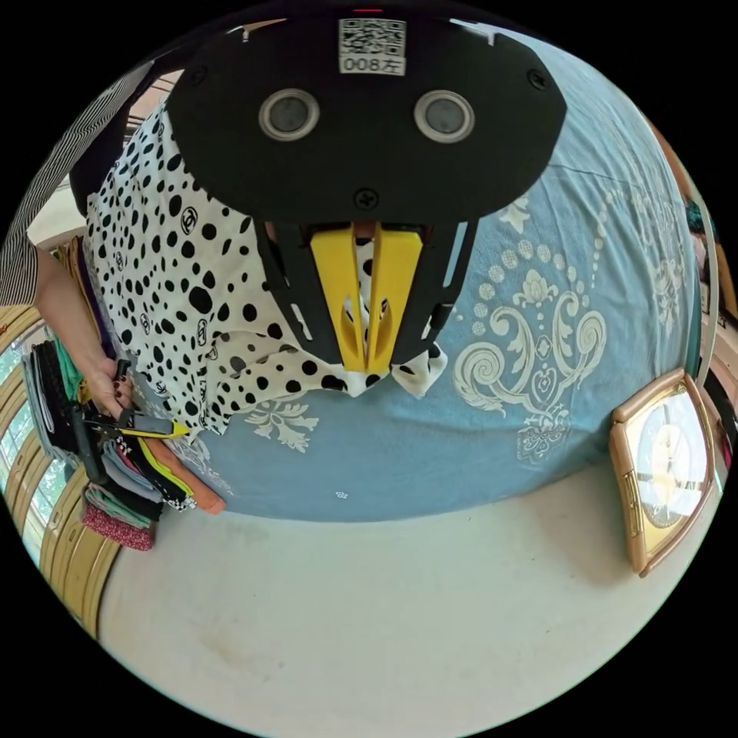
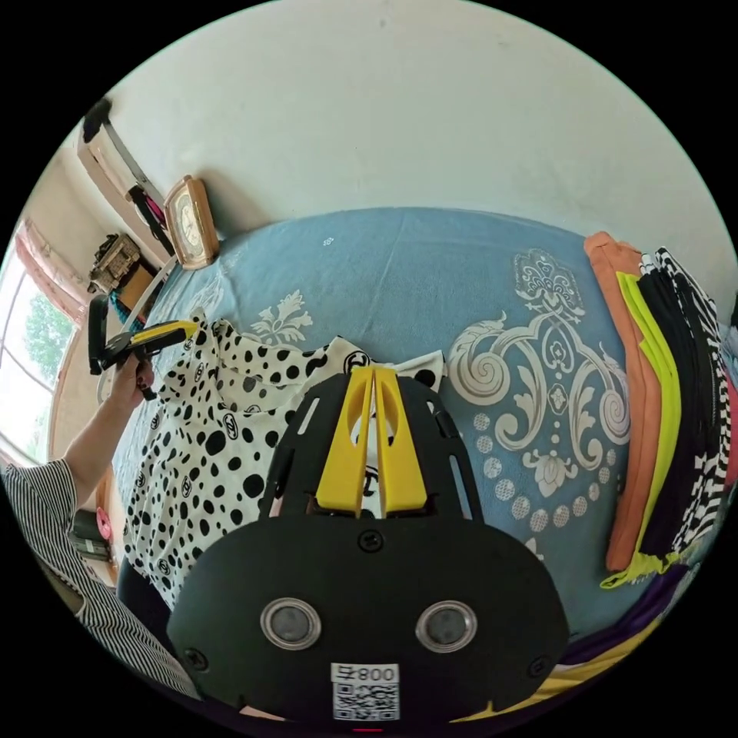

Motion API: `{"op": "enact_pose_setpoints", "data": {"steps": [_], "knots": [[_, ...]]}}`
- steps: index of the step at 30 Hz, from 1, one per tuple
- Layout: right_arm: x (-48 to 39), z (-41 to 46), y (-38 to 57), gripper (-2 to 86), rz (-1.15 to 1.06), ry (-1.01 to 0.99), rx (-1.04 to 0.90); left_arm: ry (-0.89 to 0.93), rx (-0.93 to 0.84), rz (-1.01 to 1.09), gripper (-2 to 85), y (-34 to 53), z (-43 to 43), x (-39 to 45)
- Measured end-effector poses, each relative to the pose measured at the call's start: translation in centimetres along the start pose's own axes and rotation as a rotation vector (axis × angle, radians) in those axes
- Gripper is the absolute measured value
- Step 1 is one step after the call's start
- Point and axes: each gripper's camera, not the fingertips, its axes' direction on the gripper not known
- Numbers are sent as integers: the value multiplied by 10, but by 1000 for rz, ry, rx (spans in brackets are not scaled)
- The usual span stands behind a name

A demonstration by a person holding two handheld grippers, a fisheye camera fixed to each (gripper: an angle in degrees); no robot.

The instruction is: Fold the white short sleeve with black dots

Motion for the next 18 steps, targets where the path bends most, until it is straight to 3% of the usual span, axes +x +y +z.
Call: {"op": "enact_pose_setpoints", "data": {"steps": [3,5,10,14,18], "knots": [[-7,6,0,1,-11,43,-35,-33,-112,3,2,-2,20,-2],[-5,20,-4,1,13,43,-95,-4,-85,-30,2,-3,13,-5],[-48,-3,-5,0,-91,58,-39,17,-25,6,2,-6,-21,18],[-45,27,-8,-1,-41,26,-110,-3,-137,40,1,-13,-5,29],[-50,0,-3,0,-44,-22,-77,54,-21,4,2,-2,-61,25]]}}
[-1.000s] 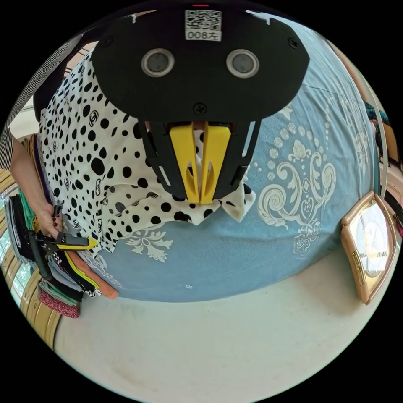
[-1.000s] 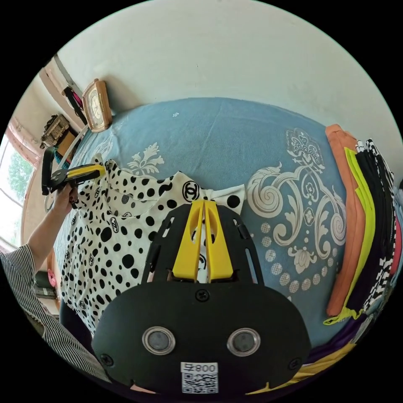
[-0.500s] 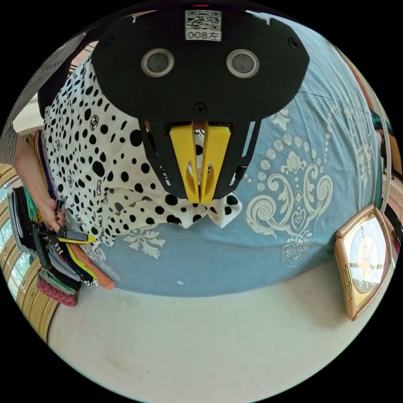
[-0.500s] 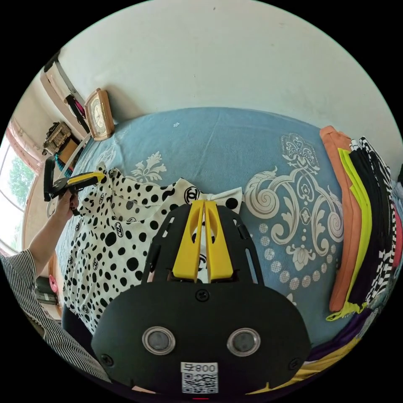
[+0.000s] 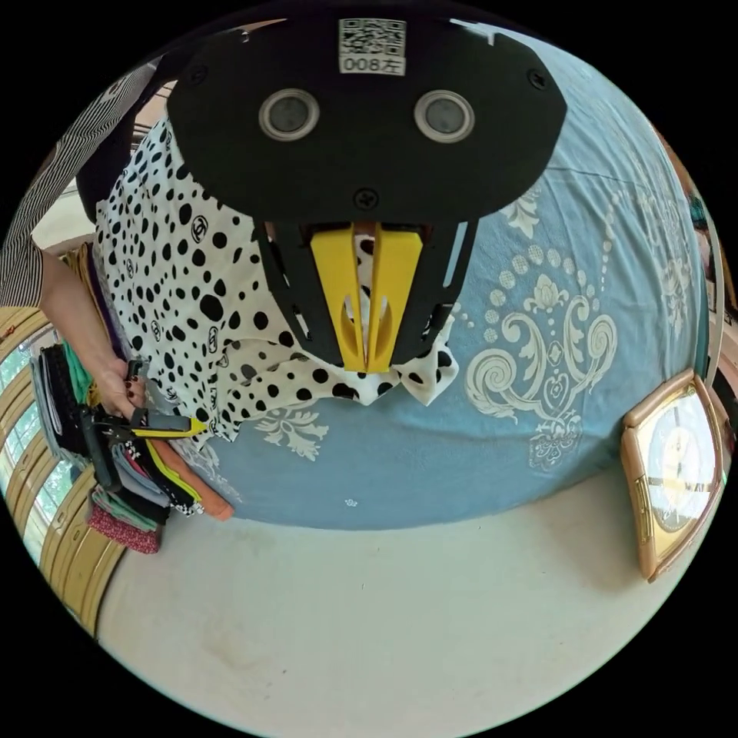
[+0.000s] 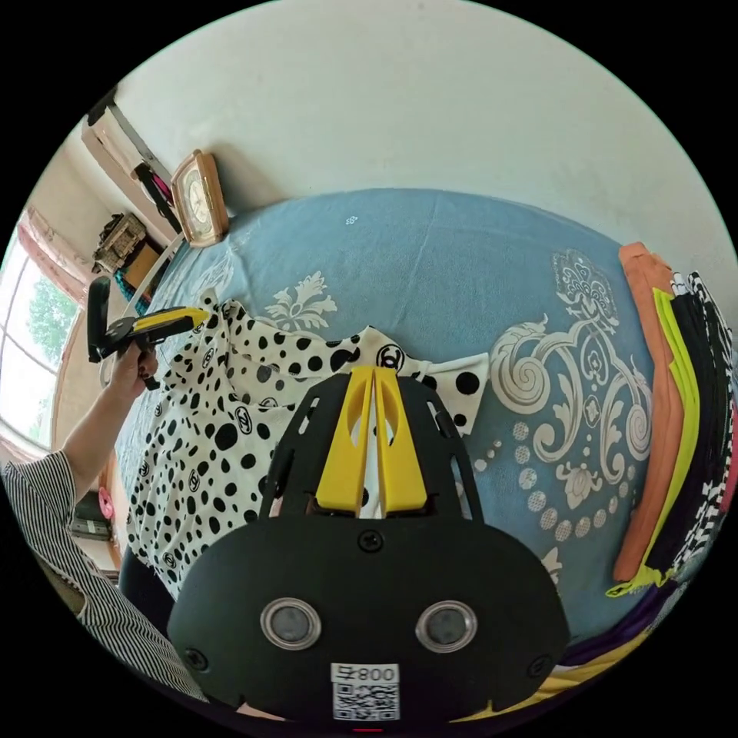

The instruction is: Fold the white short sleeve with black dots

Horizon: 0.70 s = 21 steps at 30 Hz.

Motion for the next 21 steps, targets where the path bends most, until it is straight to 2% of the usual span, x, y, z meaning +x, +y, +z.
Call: {"op": "enact_pose_setpoints", "data": {"steps": [4,8,10,16,19,21], "knots": [[-38,-11,8,0,-81,-27,20,69,-19,12,2,5,-9,12],[-71,23,-12,1,-127,0,-50,119,-47,62,2,-5,-1,44],[-77,38,-16,1,-131,10,-113,115,-33,99,2,-13,-3,62],[-92,23,1,0,-157,17,-72,70,-133,166,1,-28,20,91],[-91,17,0,0,-142,-5,-60,90,-69,126,1,-27,-8,83],[-90,0,3,0,-141,2,-11,24,21,74,1,-20,-42,67]]}}
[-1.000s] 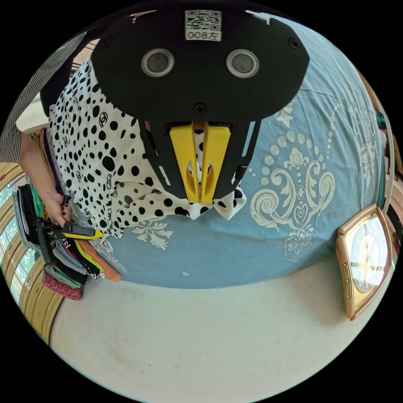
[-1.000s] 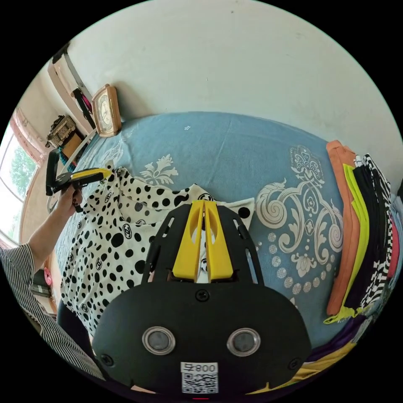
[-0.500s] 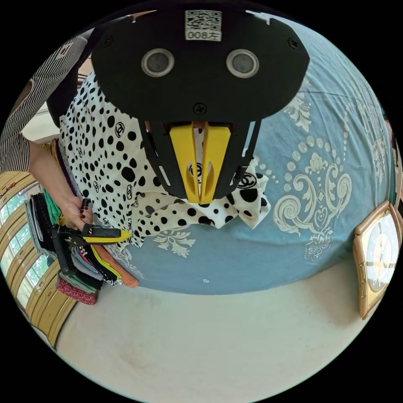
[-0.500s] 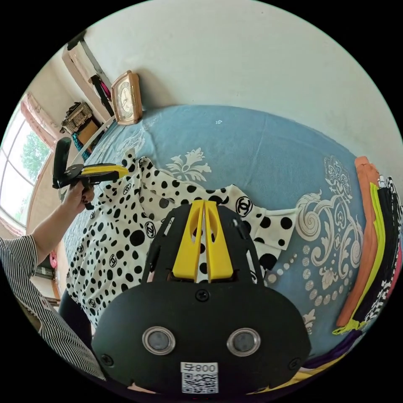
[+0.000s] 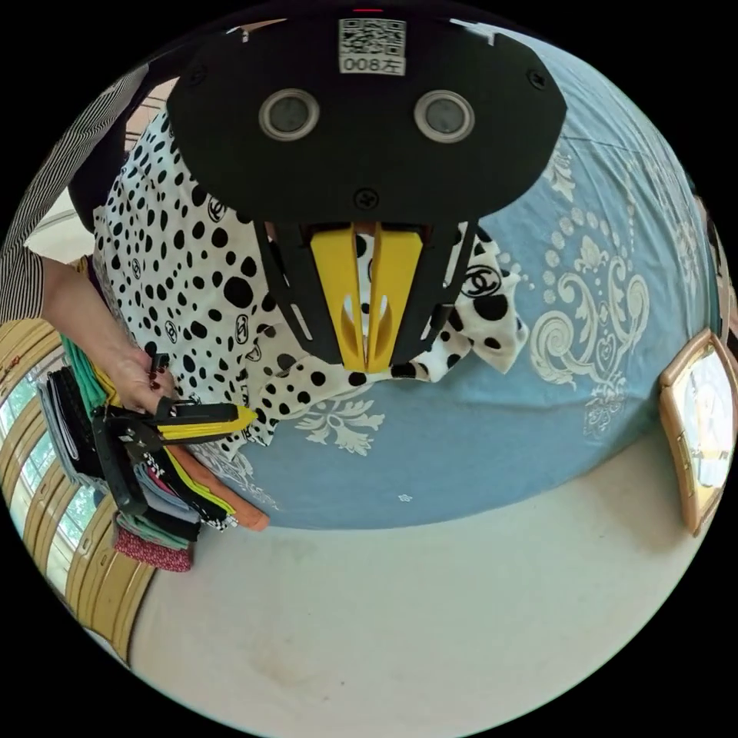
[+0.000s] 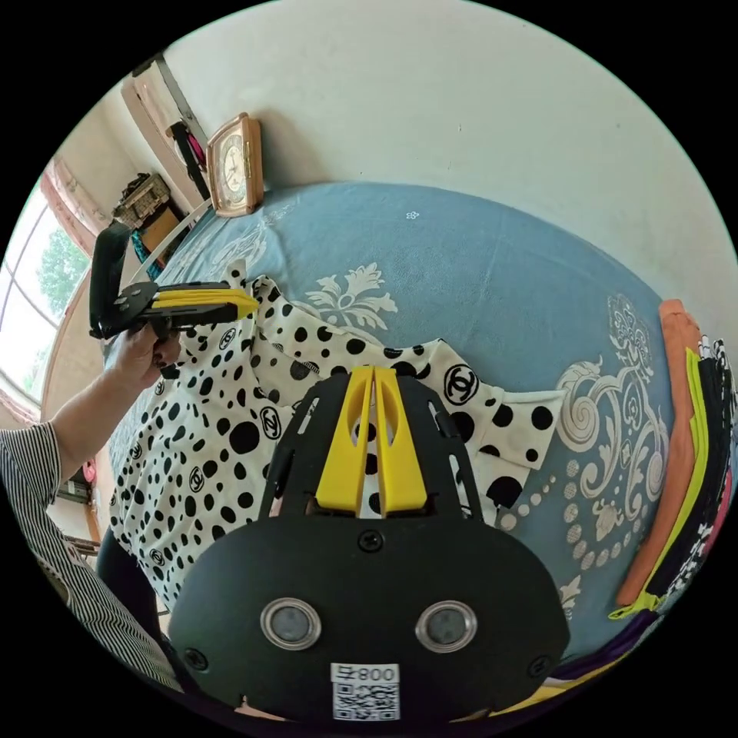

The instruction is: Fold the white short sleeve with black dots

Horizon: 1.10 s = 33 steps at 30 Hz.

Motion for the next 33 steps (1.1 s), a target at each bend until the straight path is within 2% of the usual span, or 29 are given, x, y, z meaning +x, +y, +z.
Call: {"op": "enact_pose_setpoints", "data": {"steps": [4,6,8,13,18,19,22,27,29,31,33], "knots": [[35,-37,21,0,143,98,111,-98,12,-126,1,11,-19,-37],[60,-25,23,0,220,81,41,-69,-86,-165,2,12,-2,-56],[74,-33,21,0,261,-3,41,-45,-30,-188,2,16,-22,-56],[37,-84,33,0,164,7,59,-25,35,-173,2,54,-88,-33],[9,-96,92,-1,145,64,-59,-60,-150,-121,2,101,-85,-9],[13,-85,102,-1,163,106,-122,-54,-122,-115,2,103,-88,-10],[37,-94,114,0,271,-43,-70,11,-102,-206,1,102,-108,-24],[7,-142,126,0,211,-38,17,8,-45,-230,3,136,-158,-10],[-2,-124,143,0,201,-12,-87,-46,-144,-243,3,150,-143,-10],[-1,-106,156,0,205,18,-139,-16,-98,-293,5,159,-151,-17],[4,-114,159,0,244,-40,-113,-2,-42,-341,9,164,-173,-24]]}}
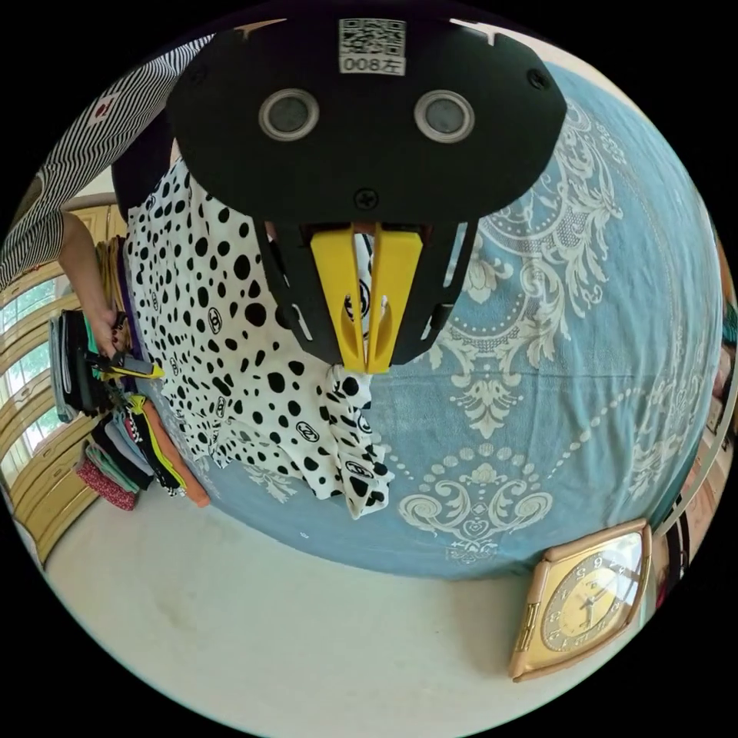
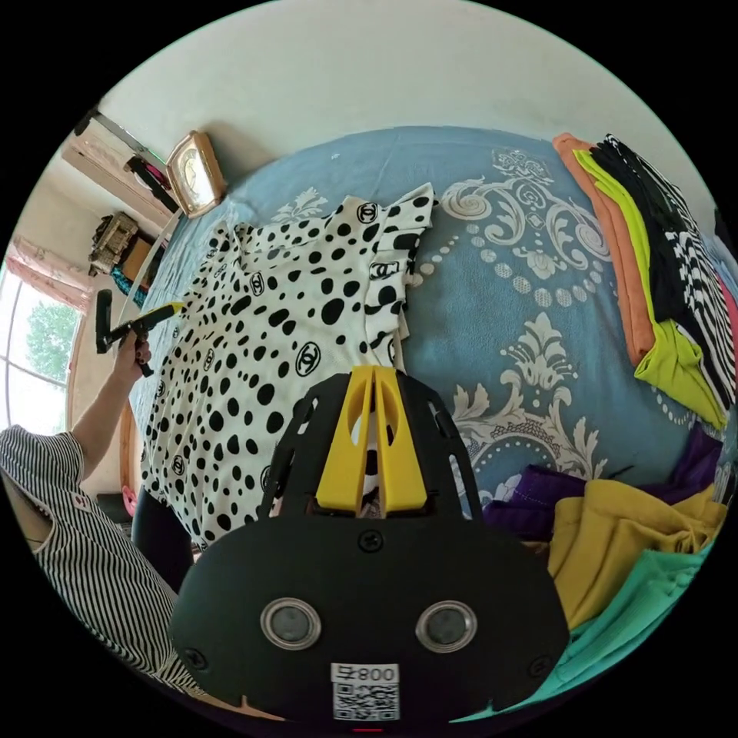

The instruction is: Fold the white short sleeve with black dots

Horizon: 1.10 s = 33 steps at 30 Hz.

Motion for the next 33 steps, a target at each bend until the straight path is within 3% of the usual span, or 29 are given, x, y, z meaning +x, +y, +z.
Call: {"op": "enact_pose_setpoints", "data": {"steps": [5,11,15,18,21,29,33], "knots": [[-12,-2,-1,1,-15,4,-2,47,-62,-4,20,10,6,-10],[-16,-9,5,1,1,-25,18,47,42,-40,9,30,-23,-18],[-21,-14,7,1,8,-33,17,144,43,21,15,35,-23,-7],[-24,-18,10,1,12,-41,23,-11,-47,59,16,36,-11,4],[-28,-27,12,1,31,-60,35,25,68,41,27,39,-36,2],[-52,-63,-61,1,-46,-24,188,156,121,20,44,-50,-20,1],[-52,-59,-113,0,-28,15,208,53,90,-33,12,-69,-1,0]]}}
